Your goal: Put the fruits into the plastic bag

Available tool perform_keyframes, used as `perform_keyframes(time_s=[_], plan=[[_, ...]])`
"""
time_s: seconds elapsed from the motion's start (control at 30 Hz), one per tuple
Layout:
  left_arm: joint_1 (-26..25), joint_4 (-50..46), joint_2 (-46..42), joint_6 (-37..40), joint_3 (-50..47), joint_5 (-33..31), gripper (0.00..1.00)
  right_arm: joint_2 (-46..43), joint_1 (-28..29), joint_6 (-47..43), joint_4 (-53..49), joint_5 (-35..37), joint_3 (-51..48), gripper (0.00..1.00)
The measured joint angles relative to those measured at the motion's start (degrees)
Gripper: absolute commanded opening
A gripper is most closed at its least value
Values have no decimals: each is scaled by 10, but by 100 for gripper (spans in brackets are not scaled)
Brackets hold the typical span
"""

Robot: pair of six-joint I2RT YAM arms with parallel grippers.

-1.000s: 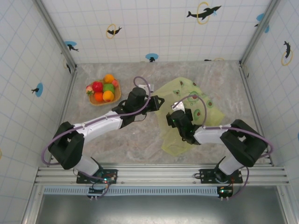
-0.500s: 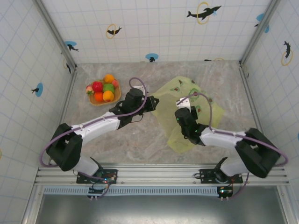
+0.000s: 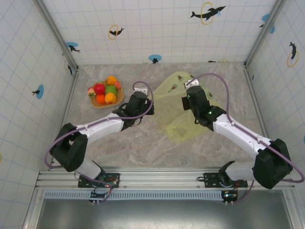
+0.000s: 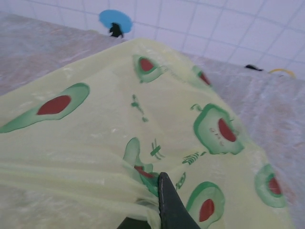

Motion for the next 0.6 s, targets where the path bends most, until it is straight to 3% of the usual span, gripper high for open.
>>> perform_keyframes(time_s=[0.2,0.43,0.6], plan=[[0,-30,23,40,3,-46,45,36,-19,35,-66,-58,36,0],[0,-31,-51,56,-8,18,89,57,-37,81,-91,-90,47,0],[21,-33,-141,51,-12,68,94,74,-38,120,-88,-119,51,0]])
